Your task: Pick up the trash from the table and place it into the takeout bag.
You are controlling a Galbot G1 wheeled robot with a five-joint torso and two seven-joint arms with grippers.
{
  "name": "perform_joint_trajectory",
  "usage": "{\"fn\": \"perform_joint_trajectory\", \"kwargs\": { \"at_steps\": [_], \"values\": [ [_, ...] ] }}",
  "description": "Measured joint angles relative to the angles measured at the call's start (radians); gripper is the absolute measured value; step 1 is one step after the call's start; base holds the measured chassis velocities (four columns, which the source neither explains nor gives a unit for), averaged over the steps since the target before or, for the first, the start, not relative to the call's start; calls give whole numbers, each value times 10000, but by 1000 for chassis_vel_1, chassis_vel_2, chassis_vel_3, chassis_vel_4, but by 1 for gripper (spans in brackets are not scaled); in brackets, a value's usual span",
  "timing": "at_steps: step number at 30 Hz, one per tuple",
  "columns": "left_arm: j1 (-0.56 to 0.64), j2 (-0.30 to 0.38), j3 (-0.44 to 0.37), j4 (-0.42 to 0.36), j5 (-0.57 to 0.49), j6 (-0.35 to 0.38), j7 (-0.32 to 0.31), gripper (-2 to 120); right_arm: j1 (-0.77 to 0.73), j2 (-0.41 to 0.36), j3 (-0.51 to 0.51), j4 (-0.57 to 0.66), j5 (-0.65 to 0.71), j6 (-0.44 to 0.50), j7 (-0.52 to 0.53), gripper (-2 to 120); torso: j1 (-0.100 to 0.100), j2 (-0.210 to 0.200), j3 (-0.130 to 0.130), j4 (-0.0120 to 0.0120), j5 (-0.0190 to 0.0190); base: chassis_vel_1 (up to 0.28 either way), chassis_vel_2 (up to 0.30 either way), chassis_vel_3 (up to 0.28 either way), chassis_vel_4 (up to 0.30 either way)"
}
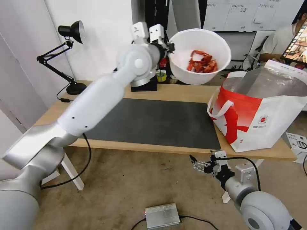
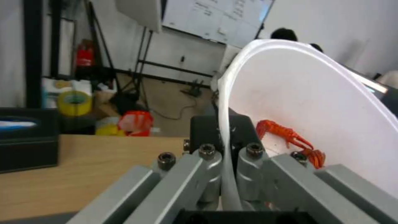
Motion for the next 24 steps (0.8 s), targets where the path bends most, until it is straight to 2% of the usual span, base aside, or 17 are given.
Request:
{"fn": "perform_joint_trajectory", "kwargs": {
  "at_steps": [5, 14, 24],
  "values": [
    [-245, -524, 264, 325, 117, -56, 43, 0, 0, 0, 0, 0, 0, 0, 0, 100, 0, 0, 0, -1, 0, 0, 0, 0, 0],
    [-475, -805, 443, 871, 177, -87, 60, 0, 0, 0, 0, 0, 0, 0, 0, 100, 0, 0, 0, 2, -2, 0, 0, 0, 0],
    [-746, -1638, 762, 2210, 550, -32, 203, 0, 0, 0, 0, 0, 0, 0, 0, 100, -1, 0, 0, 0, -1, 0, 0, 0, 0]
  ]
}}
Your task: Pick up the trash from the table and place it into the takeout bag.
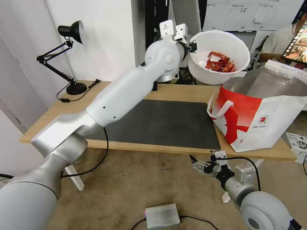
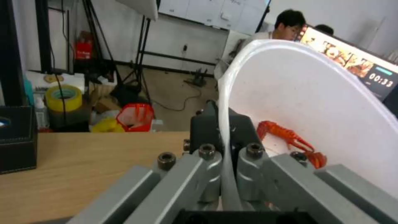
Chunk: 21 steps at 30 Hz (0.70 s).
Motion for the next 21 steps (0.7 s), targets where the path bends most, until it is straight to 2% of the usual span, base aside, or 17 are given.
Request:
{"fn": "perform_joint_trajectory", "kwargs": {
  "at_steps": [12, 21],
  "values": [
    [-321, -854, -101, 501, 118, 15, 189, 0, 0, 0, 0, 0, 0, -1, 0, 100, 0, 0, 0, 1, 0, 0, 0, 0, 0],
    [-320, -1429, 155, 841, 676, 39, 112, 0, 0, 0, 0, 0, 0, 0, 0, 100, 0, 0, 0, 0, 1, 0, 0, 0, 0]
  ]
}}
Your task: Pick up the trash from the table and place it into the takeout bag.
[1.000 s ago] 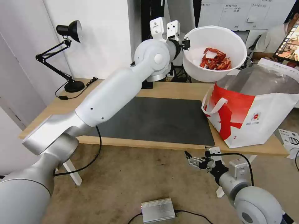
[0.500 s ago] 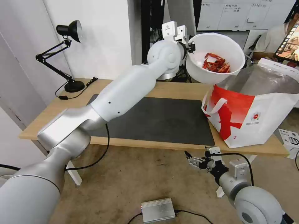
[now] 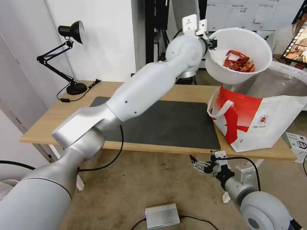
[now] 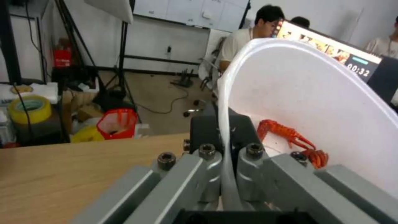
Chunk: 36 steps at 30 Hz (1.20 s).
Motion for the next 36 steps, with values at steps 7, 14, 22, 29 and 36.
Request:
{"fn": "perform_joint_trajectory", "kwargs": {
  "at_steps": [7, 14, 22, 29, 36],
  "values": [
    [-7, -60, 420, 270, 458, 1, -103, 0, 0, 0, 0, 0, 0, 0, 0, 100, -1, 0, 0, 0, 0, 0, 0, 0, 0],
    [0, -47, 721, 239, 845, 5, -134, 0, 0, 0, 0, 0, 0, 0, 0, 100, 0, 0, 0, 1, -2, 0, 0, 0, 0],
    [-170, -41, 897, -273, 857, -9, -184, 0, 0, 0, 0, 0, 0, 0, 0, 100, -1, 0, 0, 0, -1, 0, 0, 0, 0],
    [-340, -44, 1270, -371, 1008, -23, -331, 0, 0, 0, 0, 0, 0, 0, 0, 100, -1, 0, 0, 1, -2, 0, 0, 0, 0],
    [-408, -44, 1555, -285, 1269, -18, -329, 0, 0, 0, 0, 0, 0, 0, 0, 100, 0, 0, 0, 0, -2, 0, 0, 0, 0]
  ]
}}
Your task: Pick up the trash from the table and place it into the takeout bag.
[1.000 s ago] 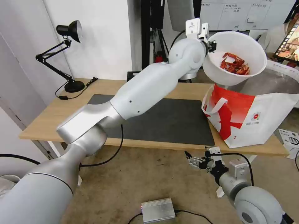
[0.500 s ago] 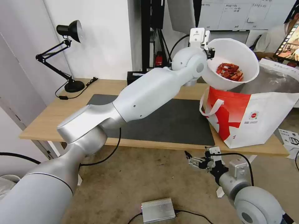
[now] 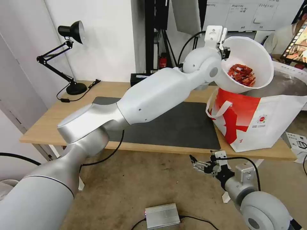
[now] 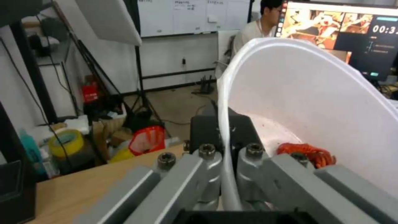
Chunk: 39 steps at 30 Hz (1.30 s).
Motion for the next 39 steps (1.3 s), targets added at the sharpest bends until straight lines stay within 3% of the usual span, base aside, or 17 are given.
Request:
{"fn": "perform_joint_trajectory", "kwargs": {
  "at_steps": [21, 39],
  "values": [
    [31, 5, 395, -70, 871, 54, 500, 0, 0, 0, 0, 0, 0, 0, 0, 100, 0, 1, 0, 0, 0, 0, 0, 0, 0],
    [55, 13, 596, -284, 1014, 2, 775, 0, 1, 0, 0, 0, 0, 0, 0, 100, 0, 2, 0, 0, -1, 0, 0, 0, 0]
  ]
}}
